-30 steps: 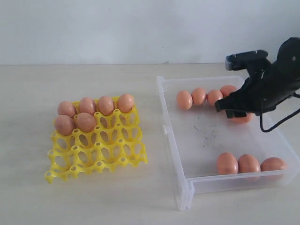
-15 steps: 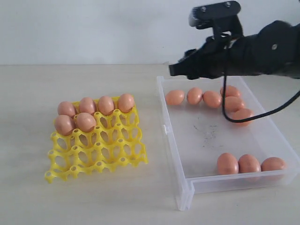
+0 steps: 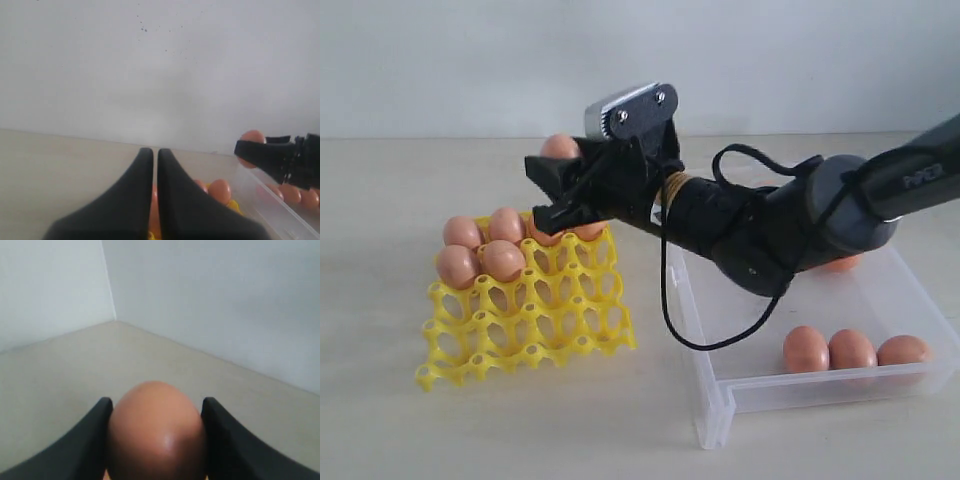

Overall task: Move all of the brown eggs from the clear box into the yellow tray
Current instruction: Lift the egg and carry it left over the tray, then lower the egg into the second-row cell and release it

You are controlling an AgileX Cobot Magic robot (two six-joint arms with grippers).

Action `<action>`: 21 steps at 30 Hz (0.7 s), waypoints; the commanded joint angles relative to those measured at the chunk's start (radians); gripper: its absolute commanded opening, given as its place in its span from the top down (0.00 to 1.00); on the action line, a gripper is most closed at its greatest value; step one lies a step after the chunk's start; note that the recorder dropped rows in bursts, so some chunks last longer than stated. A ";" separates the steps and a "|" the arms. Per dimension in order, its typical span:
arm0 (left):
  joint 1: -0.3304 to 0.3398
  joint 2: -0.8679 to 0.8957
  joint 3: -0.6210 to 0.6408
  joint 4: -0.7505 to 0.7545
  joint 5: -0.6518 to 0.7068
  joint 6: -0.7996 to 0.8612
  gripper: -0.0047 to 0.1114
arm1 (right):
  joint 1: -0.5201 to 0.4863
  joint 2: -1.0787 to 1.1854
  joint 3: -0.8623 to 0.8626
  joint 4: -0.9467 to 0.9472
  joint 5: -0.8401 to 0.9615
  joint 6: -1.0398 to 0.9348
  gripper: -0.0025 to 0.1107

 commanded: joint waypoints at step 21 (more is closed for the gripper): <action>-0.006 -0.003 -0.003 -0.009 -0.016 -0.007 0.93 | -0.020 0.189 -0.182 -0.274 0.118 0.193 0.98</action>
